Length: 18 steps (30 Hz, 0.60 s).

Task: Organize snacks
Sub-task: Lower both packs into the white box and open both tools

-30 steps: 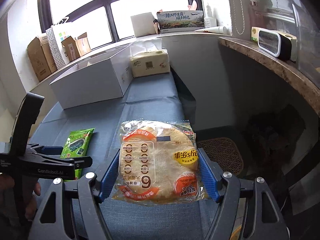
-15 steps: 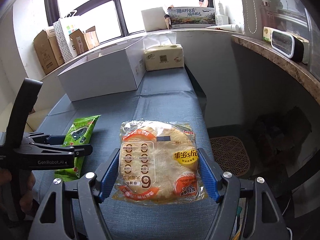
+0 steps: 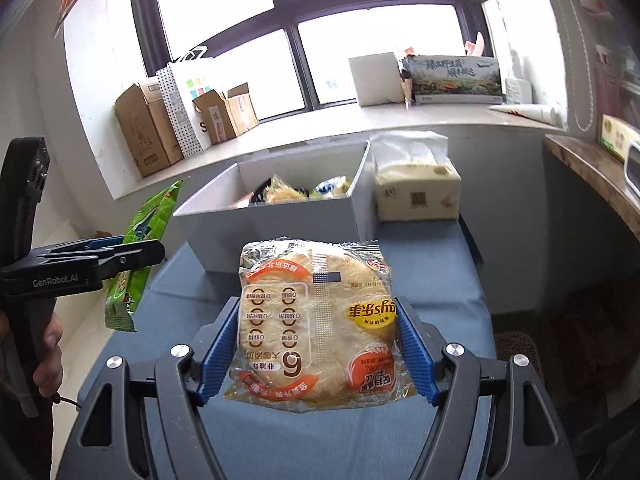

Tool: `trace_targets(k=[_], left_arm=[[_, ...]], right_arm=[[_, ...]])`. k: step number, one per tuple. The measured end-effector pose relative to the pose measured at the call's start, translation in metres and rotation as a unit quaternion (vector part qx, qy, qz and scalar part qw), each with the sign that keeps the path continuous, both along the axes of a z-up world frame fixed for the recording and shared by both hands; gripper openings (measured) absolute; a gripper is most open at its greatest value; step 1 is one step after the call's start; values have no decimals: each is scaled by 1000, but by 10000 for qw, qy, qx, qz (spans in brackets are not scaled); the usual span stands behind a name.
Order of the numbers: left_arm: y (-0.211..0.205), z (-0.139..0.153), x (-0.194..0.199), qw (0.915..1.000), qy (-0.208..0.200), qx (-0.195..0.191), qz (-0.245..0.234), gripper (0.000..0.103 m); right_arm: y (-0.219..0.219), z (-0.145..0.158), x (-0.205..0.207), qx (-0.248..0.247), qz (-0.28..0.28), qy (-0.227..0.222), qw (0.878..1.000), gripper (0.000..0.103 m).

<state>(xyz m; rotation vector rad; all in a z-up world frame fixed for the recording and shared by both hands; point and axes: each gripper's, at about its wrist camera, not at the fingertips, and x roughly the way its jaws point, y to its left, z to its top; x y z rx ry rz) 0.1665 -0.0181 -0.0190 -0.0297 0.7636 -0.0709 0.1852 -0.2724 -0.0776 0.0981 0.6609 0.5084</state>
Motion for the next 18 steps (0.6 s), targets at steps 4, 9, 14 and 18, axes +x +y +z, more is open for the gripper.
trace_targets(k=[4,9,14,18], left_arm=[[25,25,48,9997,-250,19,-8,77],[38,35,117,9987,-407,288,-43,77],[48,23,166,9990,-267,337,-84,94],[56,7,180,9980,-63,521,349,103]], right_arm=[[31,27,59,226,80,-14,9997,78],[72,47,136,-65,57,15,10000,78],[101,47,199,-401,16,278,9988,82],[111,40,220,-700,-221,524,9959,94]])
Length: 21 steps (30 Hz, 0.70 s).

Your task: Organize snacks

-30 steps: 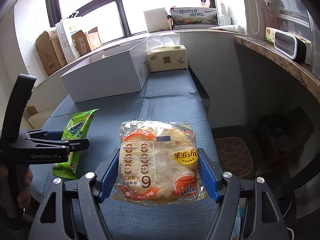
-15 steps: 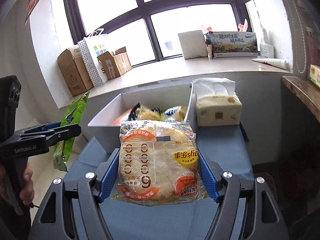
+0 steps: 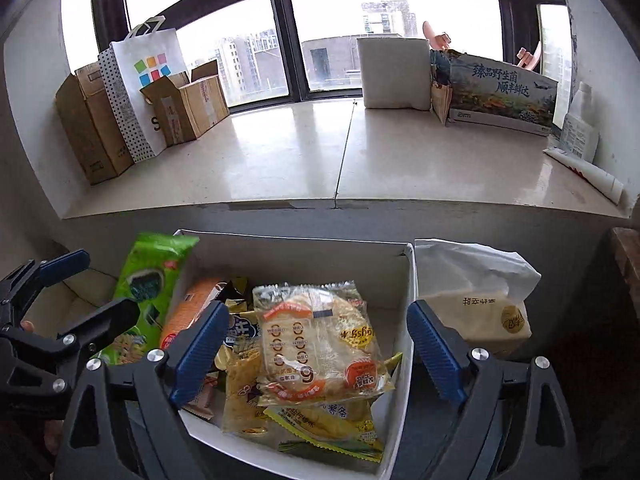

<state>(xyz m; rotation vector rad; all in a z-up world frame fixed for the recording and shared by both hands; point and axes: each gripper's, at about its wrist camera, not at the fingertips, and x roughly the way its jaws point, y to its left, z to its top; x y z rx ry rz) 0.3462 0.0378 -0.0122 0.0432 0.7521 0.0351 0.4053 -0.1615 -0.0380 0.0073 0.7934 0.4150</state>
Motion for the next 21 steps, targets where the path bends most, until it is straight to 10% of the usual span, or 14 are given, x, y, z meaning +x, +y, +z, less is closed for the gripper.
trace_targets(k=[11,21], left_arm=[[5,18,-60,9973,-657,-325,-24,103],[-3,78,-147,9868,-1572,-388,72,103]], right_arm=[[-22,9,-38,191,-93,-495,9985,103],[-12,69,-125,-412,205,-1947,9798,103]])
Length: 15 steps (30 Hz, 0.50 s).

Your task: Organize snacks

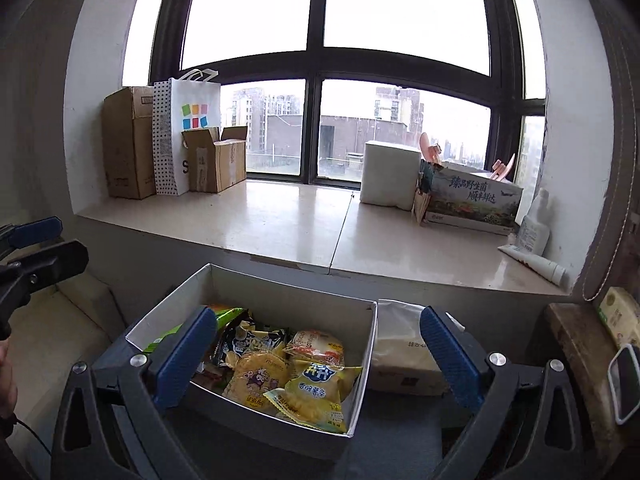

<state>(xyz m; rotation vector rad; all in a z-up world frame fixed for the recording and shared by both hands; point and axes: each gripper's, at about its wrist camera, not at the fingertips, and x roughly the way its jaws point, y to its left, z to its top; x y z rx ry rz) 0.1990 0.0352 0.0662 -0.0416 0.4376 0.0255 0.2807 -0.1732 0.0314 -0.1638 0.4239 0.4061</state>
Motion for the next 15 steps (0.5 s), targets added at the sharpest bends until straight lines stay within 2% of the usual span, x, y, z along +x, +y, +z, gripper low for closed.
trace_targets(k=[3,7,9,13,15], left_arm=[[-4,5,-26,9999,-36,75,95,103],[-9,2,-54,9997,236,-37,-16,103],[-11,-1,-69,9995,286,-116,-20,103],[-18,-10,-94,9994,309,-143,60,103],[-22,-15,-103,9989,435,-133,68,103]], right_arm=[[-5,11,-26,50,140,-85,9999,103],[-23,13,-50,588,264,419,9970,103],[-29,7,-62,684,344,604,9952,103],[-35,-6,-101,684,398,506,9956,103],[-35,-14,-116,557,223,457,9971,103]])
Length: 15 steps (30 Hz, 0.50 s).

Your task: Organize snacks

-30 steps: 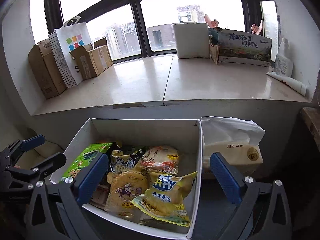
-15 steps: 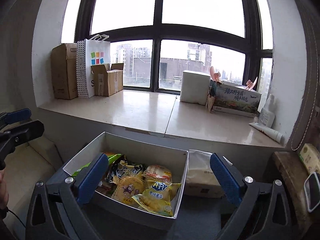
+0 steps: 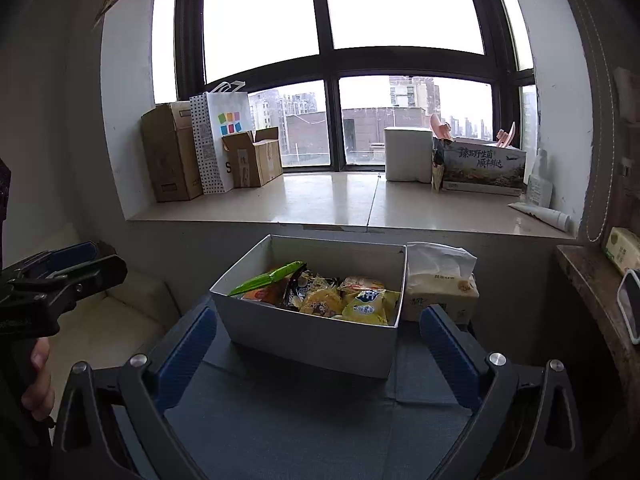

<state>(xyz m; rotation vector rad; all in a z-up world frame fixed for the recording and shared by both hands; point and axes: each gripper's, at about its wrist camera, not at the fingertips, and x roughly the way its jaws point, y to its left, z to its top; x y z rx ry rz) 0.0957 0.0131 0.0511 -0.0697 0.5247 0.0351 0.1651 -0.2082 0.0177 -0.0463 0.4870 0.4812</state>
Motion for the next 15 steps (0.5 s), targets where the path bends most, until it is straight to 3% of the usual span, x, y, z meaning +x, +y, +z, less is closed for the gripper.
trace_targets(k=[3,7,10,15], left_arm=[[-6,-11,-17,9999,66,-58,119,103],[-19,-29,-27,9993,332,-88,-114,103],[-22,-37,-33,9992,397,-16,-72,103],[-18,-44,-33,9981,561,-193,-155,103]], right_arm=[[2,-15,-22,-247,-144,-33,9996,103],[-8,-26,-36,232,-26,365,9991,103],[-8,-30,-37,158,99,644,9977,103],[-9,-31,-40,157,115,673,9975,103]])
